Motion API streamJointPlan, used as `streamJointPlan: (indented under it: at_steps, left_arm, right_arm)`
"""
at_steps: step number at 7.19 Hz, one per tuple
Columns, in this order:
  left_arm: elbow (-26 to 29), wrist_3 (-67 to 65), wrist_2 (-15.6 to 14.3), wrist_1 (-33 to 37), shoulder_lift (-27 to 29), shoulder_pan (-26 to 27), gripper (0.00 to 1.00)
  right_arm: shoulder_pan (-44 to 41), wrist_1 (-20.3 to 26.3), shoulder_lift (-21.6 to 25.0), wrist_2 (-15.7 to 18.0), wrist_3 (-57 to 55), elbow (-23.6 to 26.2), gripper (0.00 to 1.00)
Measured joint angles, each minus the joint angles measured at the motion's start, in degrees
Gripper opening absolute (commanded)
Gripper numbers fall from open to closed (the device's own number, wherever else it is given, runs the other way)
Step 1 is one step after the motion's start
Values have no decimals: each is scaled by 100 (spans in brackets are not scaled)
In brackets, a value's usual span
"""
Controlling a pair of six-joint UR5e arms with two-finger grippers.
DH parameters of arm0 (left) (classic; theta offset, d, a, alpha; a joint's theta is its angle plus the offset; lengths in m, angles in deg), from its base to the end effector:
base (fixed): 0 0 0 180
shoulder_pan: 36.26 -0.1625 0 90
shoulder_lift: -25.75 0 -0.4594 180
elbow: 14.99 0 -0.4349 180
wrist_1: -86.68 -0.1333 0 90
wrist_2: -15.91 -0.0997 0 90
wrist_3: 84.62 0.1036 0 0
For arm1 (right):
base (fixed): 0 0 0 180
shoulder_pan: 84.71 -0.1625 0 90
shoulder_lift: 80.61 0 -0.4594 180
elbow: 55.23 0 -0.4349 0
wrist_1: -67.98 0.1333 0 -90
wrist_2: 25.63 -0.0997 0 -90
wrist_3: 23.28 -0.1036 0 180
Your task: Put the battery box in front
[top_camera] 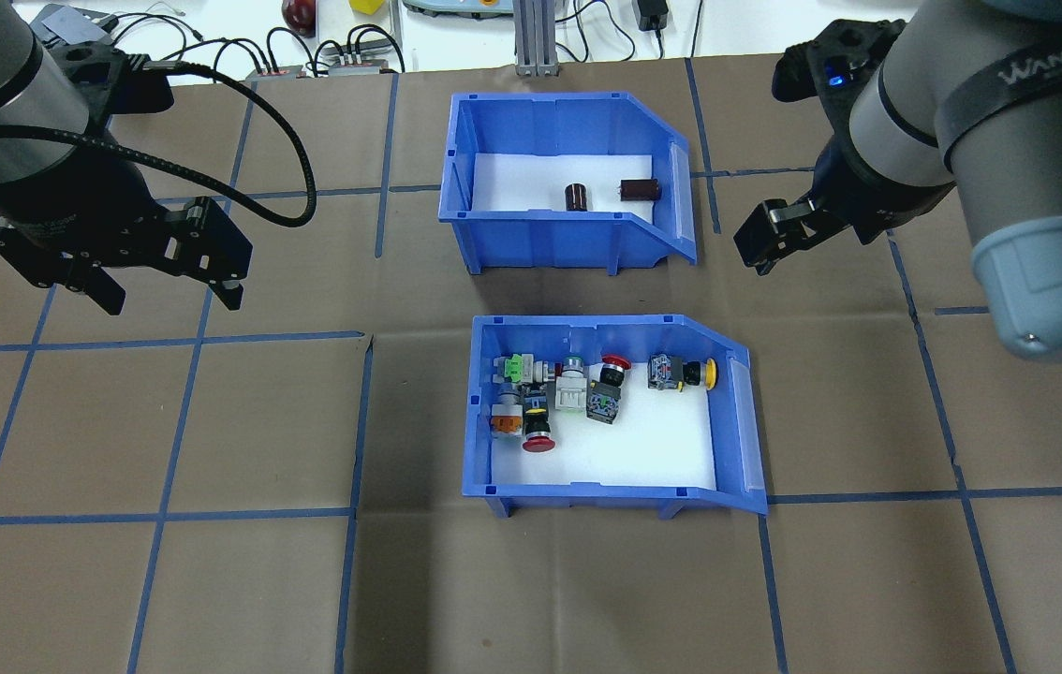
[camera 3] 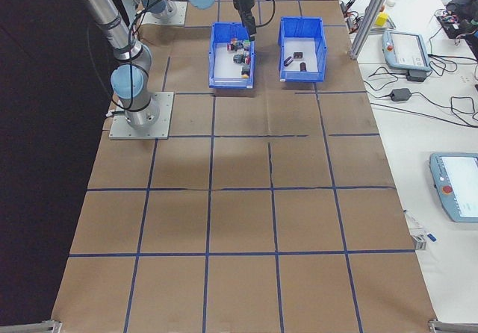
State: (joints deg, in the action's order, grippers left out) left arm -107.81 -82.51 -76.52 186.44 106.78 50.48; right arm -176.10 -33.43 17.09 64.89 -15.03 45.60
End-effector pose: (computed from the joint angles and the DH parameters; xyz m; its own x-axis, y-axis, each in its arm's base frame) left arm -0.1029 -0.4603 0.5533 -0.9990 -0.0174 -0.0400 -0.0200 0.9977 0.0645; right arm 0.1441 -0.4829 0.5059 -0.9859 -0.1647 0.0296 -0.1672 0.9758 -0.1412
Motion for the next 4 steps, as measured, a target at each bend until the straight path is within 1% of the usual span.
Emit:
streamJointPlan:
  at_steps: [2, 3, 4]
  left_arm:
    - [-6, -1, -10, 0, -31, 0, 99]
    - [-7, -1, -11, 0, -39, 0, 99]
    - [-8, -1, -11, 0, -39, 0, 99]
  right_arm:
    - [27, 724, -464, 1, -897, -677, 100]
    - [36, 912, -683, 1, -1156, -875, 100]
    - [58, 992, -777, 9, -1290, -955, 100]
